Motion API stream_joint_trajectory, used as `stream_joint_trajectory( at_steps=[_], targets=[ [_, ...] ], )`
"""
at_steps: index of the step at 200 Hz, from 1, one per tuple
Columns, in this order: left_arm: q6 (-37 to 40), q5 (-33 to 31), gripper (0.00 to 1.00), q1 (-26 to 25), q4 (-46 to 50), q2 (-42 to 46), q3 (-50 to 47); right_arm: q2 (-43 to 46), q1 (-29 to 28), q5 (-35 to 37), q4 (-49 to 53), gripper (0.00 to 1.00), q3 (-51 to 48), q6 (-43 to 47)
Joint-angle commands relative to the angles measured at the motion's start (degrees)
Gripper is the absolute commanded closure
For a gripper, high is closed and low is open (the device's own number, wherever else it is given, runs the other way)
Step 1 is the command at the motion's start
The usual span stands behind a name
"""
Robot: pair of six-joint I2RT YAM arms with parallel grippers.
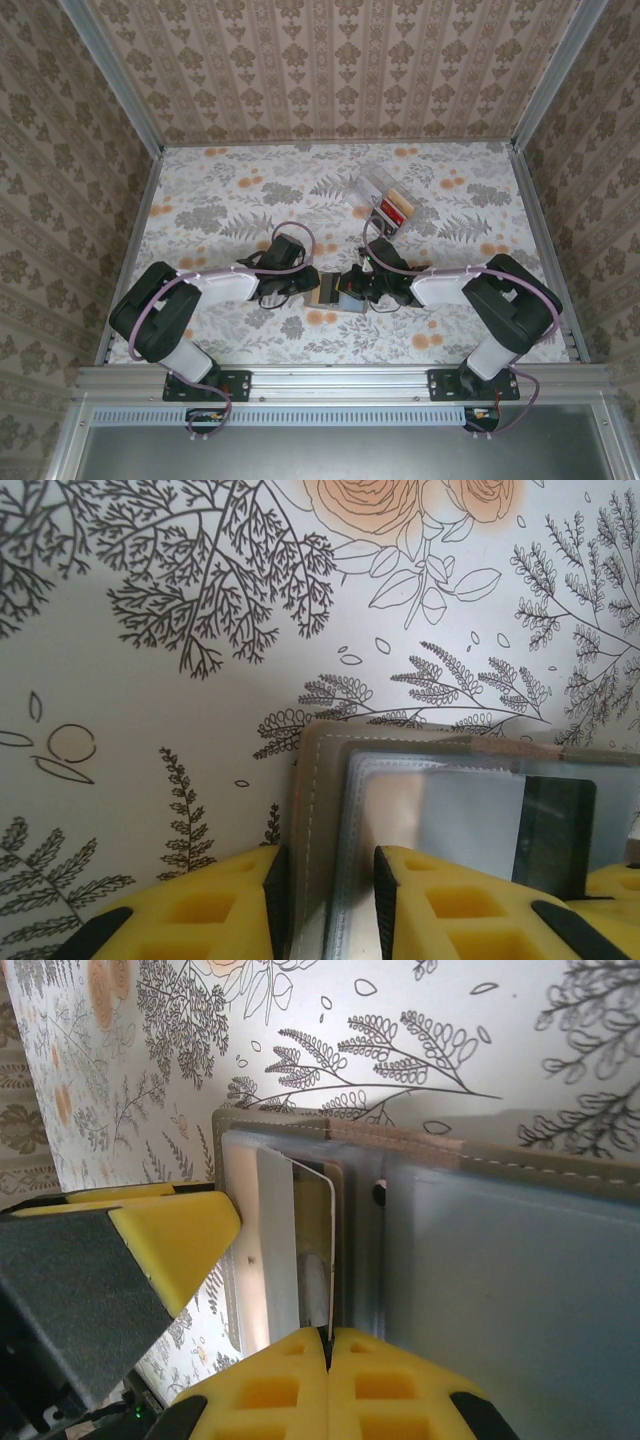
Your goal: Put the credit cards into the card holder
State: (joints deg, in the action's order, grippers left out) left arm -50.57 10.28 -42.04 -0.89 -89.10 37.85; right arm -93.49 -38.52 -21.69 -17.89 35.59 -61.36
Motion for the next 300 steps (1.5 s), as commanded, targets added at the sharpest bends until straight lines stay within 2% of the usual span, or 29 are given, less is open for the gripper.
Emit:
stream_joint_trajectory(
  at_steps=[1, 75, 105, 135, 177, 211, 254, 284, 300],
  targets=[
    [-0.7, 0.2, 0.67, -0.6, 2.0, -0.2, 0.7, -3.0, -0.7, -1.5, 0.4, 1.0, 1.9, -0.4],
    [-0.6, 0.4, 0.63, -0.6, 1.3, 0.5, 0.4, -6.9, -1.1, -3.7, 0.6, 1.0, 5.9, 1.2],
    [-0.3, 0.2, 0.64, -0.7, 1.8, 0.6, 0.3, -7.1, -1.1, -3.9, 1.2, 0.97, 6.1, 1.5],
    [-0.7, -1.4, 0.63, -0.6, 3.1, 1.3, 0.1, -3.2, -1.0, -0.8, 6.9, 0.85, 6.2, 3.4],
    [-0.4, -3.2, 0.64, -0.4, 4.5, 2.2, 0.3, 5.3, -0.8, 7.5, 21.0, 0.56, 7.9, 8.8],
    [-0.1, -3.2, 0.64, -0.4, 4.7, 2.8, 0.6, 11.1, 0.5, 13.4, 29.8, 0.44, 10.6, 13.2],
    [0.3, -3.2, 0.62, -0.4, 4.6, 3.6, 1.2, 16.2, 5.9, 16.3, 36.8, 0.39, 15.8, 19.8],
    [0.7, -3.7, 0.58, -0.4, 4.7, 4.7, 1.3, 17.0, 13.6, 16.9, 41.2, 0.35, 20.9, 25.4],
    [1.0, -4.0, 0.55, -0.3, 4.9, 5.2, 1.5, 16.2, 18.8, 17.0, 42.6, 0.3, 24.3, 28.4]
  ],
)
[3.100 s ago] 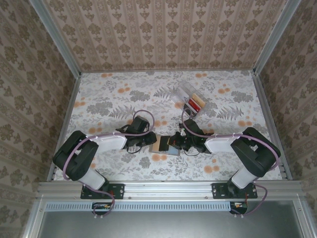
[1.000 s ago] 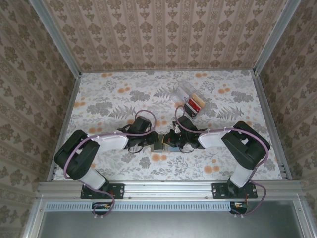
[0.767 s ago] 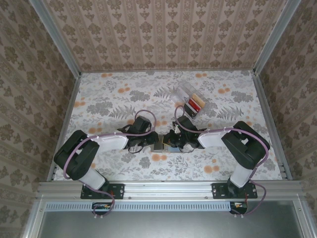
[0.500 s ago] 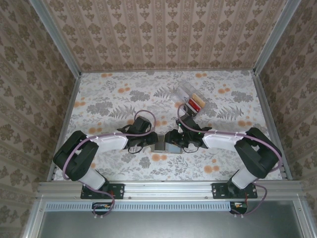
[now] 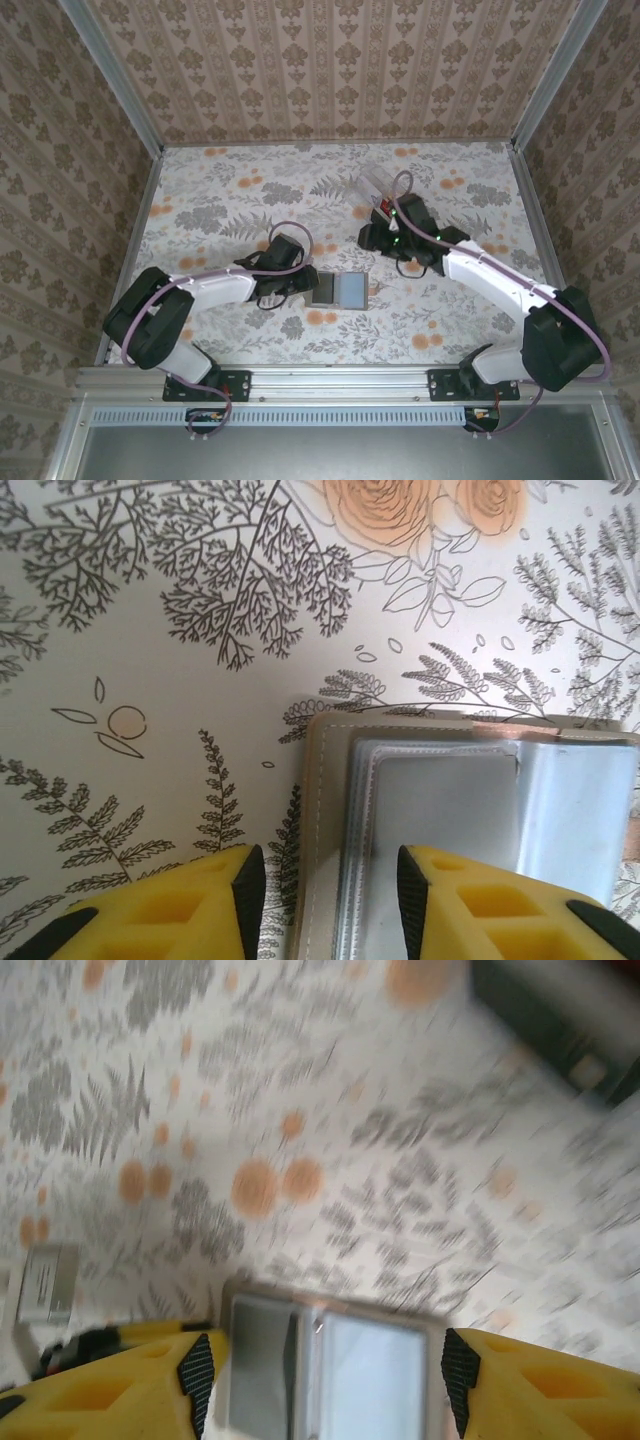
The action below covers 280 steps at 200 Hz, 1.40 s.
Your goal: Put the credit cards into the card holder
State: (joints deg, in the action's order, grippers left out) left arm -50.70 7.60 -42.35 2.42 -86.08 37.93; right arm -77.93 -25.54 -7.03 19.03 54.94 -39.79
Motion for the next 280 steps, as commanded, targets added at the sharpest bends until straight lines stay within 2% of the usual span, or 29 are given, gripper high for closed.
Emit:
stream_joint_trajectory(
  at_steps=[1, 32, 60, 91, 135, 167, 218, 262, 280],
  targets=[
    [1.2, -1.4, 0.54, 0.0, 1.6, 2.2, 1.4, 0.5, 6.2, 2.4, 5.8, 0.3, 5.1, 6.9],
    [1.6, -2.7, 0.42, 0.0, 1.7, 4.0, 1.5, -7.2, 17.1, -4.9, 6.8, 0.24, 13.1, 10.3],
    [2.7, -4.5, 0.33, 0.2, 2.8, 6.1, 2.1, -14.3, 22.1, -9.1, 4.4, 0.2, 18.3, 11.0],
    [3.2, -5.5, 0.27, 0.6, 3.4, 8.1, 2.1, -24.2, 24.3, -13.6, 5.8, 0.2, 26.2, 12.4],
    [2.8, -5.8, 0.26, 1.5, 3.9, 9.4, 1.5, -34.8, 24.7, -18.7, 8.5, 0.19, 34.6, 14.0],
    [2.3, -5.6, 0.25, 1.8, 3.6, 9.4, 1.1, -36.0, 24.7, -24.2, 7.5, 0.2, 33.9, 13.9],
    [2.1, -4.7, 0.25, 2.3, 2.9, 8.7, 1.0, -32.0, 23.4, -31.3, 6.2, 0.21, 28.3, 13.8],
    [2.1, -3.9, 0.25, 2.4, 2.4, 8.2, 1.0, -28.0, 20.9, -31.9, 5.2, 0.22, 22.8, 13.3],
    [2.1, -3.7, 0.25, 2.4, 2.2, 8.3, 0.8, -25.8, 19.8, -29.2, 5.9, 0.22, 21.5, 13.4]
  ],
)
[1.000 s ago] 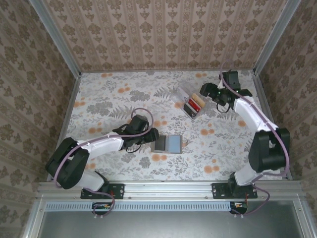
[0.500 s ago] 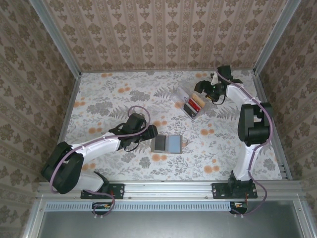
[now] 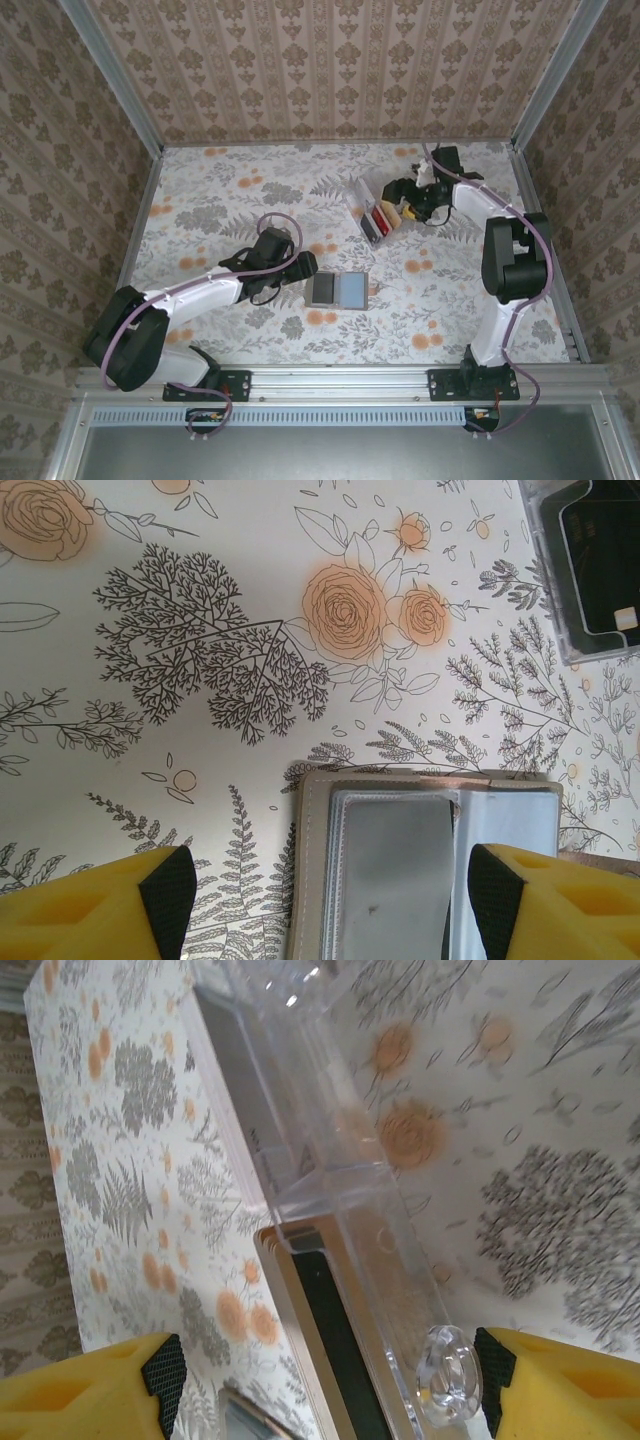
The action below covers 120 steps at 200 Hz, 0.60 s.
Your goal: Put the credit cards into the card holder
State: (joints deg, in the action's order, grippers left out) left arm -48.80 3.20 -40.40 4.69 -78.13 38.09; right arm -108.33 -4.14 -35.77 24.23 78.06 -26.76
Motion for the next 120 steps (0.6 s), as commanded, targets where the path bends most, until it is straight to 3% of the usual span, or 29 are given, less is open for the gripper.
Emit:
stream_joint_trajectory(
  at_steps=[1, 21, 47, 63, 120],
  targets=[
    [0.2, 0.7, 0.25, 0.4, -0.1, 0.3, 0.7, 4.7, -1.7, -0.2, 0.8, 0.22, -1.6, 0.4],
    [0.2, 0.7, 0.25, 0.4, -0.2, 0.6, 0.5, 7.0, -2.7, 5.0, 3.9, 0.22, -1.3, 2.2],
    [0.4, 0.4, 0.25, 0.5, -0.3, 1.0, 0.3, 9.9, -4.3, 22.7, 12.5, 0.22, 1.7, 4.3],
    [0.4, 0.3, 0.25, 0.5, -0.1, 1.1, 0.2, 11.3, -6.9, 30.2, 16.1, 0.24, 4.0, 6.4],
    [-0.9, -2.4, 0.23, 1.3, 1.1, 2.7, -0.9, 7.0, -22.5, 45.5, 22.0, 0.47, 10.1, 7.1]
  ],
)
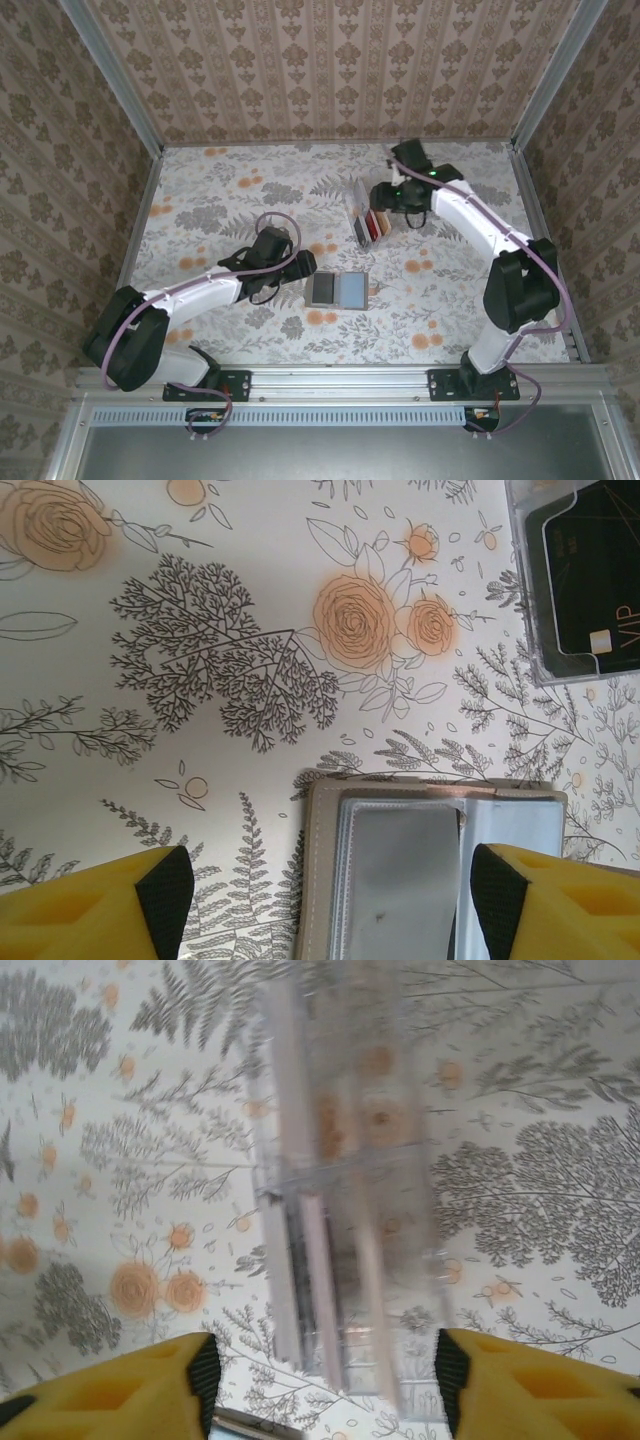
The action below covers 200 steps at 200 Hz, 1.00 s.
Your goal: Put the credit cards into the card holder
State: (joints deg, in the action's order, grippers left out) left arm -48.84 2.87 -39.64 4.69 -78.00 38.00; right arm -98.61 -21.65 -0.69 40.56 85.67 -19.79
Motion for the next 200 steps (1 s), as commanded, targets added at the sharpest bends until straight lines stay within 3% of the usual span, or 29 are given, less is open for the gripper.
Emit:
stream_joint_trajectory(
  at_steps=[1, 68, 123, 200],
  targets=[
    [-0.9, -2.1, 0.23, 0.5, 1.1, 2.6, -0.8, -3.0, -5.2, 10.5, 5.7, 0.47, 2.6, 0.1],
    [-2.3, -5.8, 0.22, 1.5, 3.4, 8.6, -4.1, -16.1, -14.4, 23.8, 10.9, 0.56, 11.4, -1.0],
    [-3.5, -8.0, 0.21, 2.2, 4.1, 12.9, -6.8, -23.0, -16.5, 31.2, 13.9, 0.57, 15.4, -0.7],
    [-3.4, -7.3, 0.2, 2.7, 3.7, 12.3, -6.7, -28.2, -17.9, 37.9, 14.9, 0.56, 16.7, 0.2]
  ],
)
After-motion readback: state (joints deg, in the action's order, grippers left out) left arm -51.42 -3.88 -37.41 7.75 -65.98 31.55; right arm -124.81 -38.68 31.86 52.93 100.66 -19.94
